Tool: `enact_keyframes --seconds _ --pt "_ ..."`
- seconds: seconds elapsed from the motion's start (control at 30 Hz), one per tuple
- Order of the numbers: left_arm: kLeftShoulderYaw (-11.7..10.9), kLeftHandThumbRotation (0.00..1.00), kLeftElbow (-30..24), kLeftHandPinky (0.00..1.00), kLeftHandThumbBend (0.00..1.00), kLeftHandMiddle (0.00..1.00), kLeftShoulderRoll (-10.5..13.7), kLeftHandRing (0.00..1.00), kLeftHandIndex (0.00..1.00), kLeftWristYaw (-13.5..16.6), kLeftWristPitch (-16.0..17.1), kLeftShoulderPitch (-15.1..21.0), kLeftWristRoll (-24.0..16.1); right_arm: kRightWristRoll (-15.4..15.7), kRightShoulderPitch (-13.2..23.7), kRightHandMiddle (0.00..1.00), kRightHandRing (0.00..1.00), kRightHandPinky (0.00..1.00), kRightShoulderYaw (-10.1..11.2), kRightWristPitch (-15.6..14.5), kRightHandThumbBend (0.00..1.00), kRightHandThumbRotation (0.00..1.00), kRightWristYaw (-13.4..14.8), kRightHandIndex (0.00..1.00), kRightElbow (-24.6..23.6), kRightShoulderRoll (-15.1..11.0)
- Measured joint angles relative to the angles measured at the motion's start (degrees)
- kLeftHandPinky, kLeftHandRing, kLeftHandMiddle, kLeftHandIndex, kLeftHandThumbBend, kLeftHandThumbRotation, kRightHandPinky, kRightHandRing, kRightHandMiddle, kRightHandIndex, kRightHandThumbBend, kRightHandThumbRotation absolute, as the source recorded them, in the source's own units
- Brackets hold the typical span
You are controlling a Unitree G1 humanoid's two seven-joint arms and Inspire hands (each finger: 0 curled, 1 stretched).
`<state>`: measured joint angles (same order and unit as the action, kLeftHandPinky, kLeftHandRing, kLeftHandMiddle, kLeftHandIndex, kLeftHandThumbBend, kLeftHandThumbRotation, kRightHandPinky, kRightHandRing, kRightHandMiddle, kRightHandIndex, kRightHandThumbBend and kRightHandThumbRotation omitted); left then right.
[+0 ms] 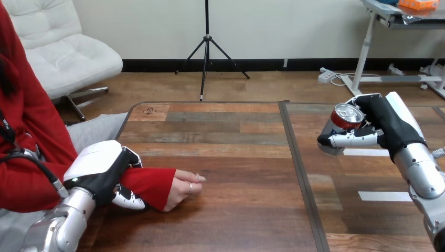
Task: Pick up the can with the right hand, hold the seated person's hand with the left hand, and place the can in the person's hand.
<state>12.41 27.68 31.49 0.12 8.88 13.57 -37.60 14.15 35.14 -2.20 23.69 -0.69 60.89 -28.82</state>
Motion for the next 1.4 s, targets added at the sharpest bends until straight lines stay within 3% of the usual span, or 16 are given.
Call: enact_keyframes --seconds 0.6,0.93,1.4 --pt "-0.7 0.0 0.0 0.21 0.65 0.34 0.2 0.28 0.36 2.6 2.1 0.0 1.3 0.0 0.0 0.44 0.37 0.33 0.0 -0.4 0.82 0.0 0.0 0.46 0.1 0.4" --pt "-0.9 0.0 -0.2 0.22 0.65 0.35 0.1 0.29 0.36 2.7 2.1 0.1 1.3 0.0 0.0 0.43 0.36 0.31 0.0 -0.4 0.83 0.0 0.0 0.46 0.2 0.4" --pt "-0.9 0.0 -0.1 0.24 0.64 0.35 0.1 0.29 0.35 2.6 2.1 0.1 1.3 0.1 0.0 0.44 0.4 0.37 0.0 -0.4 0.83 0.0 0.0 0.46 0.3 0.5"
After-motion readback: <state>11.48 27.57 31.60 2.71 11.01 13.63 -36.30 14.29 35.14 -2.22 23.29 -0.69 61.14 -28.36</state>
